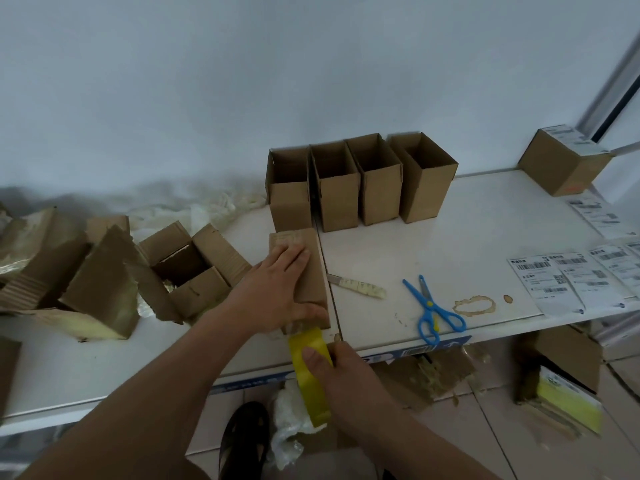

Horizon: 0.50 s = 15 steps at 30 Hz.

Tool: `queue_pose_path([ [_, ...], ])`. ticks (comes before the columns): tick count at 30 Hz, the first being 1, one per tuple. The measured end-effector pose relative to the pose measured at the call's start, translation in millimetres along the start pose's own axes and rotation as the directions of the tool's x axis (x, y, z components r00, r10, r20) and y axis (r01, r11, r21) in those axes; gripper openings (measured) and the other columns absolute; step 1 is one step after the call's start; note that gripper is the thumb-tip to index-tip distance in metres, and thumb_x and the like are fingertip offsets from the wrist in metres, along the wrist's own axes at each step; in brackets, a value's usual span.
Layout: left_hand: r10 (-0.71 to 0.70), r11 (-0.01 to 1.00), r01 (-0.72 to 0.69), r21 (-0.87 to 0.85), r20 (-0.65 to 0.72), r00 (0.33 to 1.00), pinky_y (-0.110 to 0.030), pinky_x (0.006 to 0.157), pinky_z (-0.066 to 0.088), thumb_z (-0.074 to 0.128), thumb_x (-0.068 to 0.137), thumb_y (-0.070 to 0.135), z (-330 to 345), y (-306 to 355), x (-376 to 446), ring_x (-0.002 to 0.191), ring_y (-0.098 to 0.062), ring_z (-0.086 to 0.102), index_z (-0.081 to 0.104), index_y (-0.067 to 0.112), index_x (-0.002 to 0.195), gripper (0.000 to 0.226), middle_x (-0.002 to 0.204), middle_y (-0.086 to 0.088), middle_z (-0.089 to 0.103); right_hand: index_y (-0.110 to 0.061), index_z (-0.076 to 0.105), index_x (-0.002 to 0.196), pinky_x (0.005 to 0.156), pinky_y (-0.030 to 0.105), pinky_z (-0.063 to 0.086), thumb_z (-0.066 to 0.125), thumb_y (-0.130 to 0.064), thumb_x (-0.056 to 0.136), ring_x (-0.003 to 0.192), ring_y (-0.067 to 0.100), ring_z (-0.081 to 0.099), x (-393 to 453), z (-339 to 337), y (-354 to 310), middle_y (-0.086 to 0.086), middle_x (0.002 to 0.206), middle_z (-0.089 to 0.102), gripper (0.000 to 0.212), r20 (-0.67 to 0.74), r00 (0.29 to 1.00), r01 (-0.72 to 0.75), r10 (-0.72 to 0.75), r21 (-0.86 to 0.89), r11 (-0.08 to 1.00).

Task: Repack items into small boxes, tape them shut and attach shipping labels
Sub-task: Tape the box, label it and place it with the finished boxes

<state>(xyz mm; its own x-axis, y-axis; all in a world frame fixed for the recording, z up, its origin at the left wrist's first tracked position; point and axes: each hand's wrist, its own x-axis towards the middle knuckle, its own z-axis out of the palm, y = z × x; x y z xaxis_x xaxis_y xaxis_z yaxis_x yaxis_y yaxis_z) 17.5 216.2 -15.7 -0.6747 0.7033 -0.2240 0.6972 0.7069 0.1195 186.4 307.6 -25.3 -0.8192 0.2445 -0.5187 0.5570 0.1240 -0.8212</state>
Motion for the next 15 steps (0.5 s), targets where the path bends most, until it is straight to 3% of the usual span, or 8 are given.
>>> queue_pose_path([
  [5, 0.015, 0.999, -0.013, 0.036, -0.043, 0.999, -0.042, 0.12, 0.015, 0.044, 0.081, 0.078, -1.6, -3.0, 3.0, 0.15, -0.017, -0.006, 0.001, 0.021, 0.157, 0.105, 0.164, 0.006, -0.004, -0.027, 0.049, 0.093, 0.09, 0.037, 0.051, 0.047, -0.054, 0.097, 0.097, 0.017, 0.061, 13.4, 10.8, -8.3, -0.001, 0.101, 0.06, 0.027, 0.018, 0.999, -0.041, 0.04, 0.077, 0.996],
  [7, 0.006, 1.0, -0.004, 0.026, -0.069, 0.998, -0.043, 0.12, 0.018, 0.043, 0.081, 0.077, 0.5, -3.8, 3.9, 0.15, -0.018, -0.005, 0.002, 0.023, 0.157, 0.102, 0.164, 0.006, -0.002, -0.027, 0.047, 0.092, 0.086, 0.032, 0.05, 0.046, -0.054, 0.097, 0.089, 0.013, 0.058, 17.2, 10.0, -12.2, -0.004, 0.095, 0.056, 0.028, 0.006, 0.998, -0.058, 0.058, 0.068, 0.996],
  [10, -0.023, 0.999, 0.021, -0.032, -0.086, 0.996, -0.044, 0.12, 0.014, 0.038, 0.078, 0.081, 5.4, -3.7, 0.8, 0.15, -0.016, -0.008, 0.001, 0.025, 0.157, 0.104, 0.164, 0.009, -0.003, -0.025, 0.047, 0.099, 0.075, 0.027, 0.047, 0.045, -0.053, 0.098, 0.085, 0.009, 0.054, 19.6, 5.1, -14.8, -0.005, 0.095, 0.054, 0.027, 0.045, 0.994, -0.102, 0.099, 0.059, 0.993],
  [15, -0.014, 0.993, 0.002, -0.118, -0.104, 0.995, -0.045, 0.122, 0.004, 0.016, 0.068, 0.088, 4.8, 2.4, -8.3, 0.15, -0.014, -0.009, 0.008, 0.027, 0.157, 0.107, 0.164, 0.01, 0.0, -0.015, 0.056, 0.116, 0.078, 0.033, 0.053, 0.06, -0.044, 0.092, 0.095, 0.022, 0.063, 17.5, -1.6, -12.1, 0.007, 0.107, 0.062, 0.037, 0.123, 0.978, -0.19, 0.171, 0.171, 0.967],
])
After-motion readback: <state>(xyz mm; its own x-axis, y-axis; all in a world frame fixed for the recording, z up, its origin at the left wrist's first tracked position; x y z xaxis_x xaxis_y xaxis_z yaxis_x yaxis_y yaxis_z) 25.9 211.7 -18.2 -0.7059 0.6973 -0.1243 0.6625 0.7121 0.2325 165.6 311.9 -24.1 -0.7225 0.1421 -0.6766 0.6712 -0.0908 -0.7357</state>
